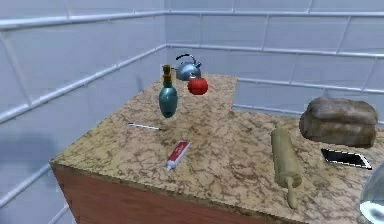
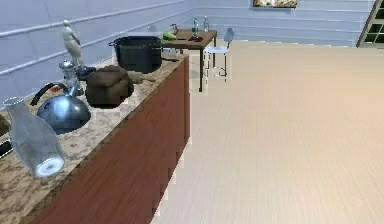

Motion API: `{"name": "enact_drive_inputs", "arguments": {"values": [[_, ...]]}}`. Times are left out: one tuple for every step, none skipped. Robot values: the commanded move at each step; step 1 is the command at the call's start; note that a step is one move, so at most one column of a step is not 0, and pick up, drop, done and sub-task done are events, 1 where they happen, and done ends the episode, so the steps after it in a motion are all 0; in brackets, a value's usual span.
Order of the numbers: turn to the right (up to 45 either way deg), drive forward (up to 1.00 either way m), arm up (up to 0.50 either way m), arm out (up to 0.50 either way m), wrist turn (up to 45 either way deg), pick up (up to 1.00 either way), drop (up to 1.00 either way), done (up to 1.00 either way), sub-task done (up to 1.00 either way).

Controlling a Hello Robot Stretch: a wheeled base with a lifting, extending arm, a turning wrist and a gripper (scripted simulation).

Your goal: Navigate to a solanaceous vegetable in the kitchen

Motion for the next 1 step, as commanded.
{"name": "enact_drive_inputs", "arguments": {"values": [[0.0,0.00,0.00,0.00,0.0,0.00,0.00,1.00,0.00]]}}
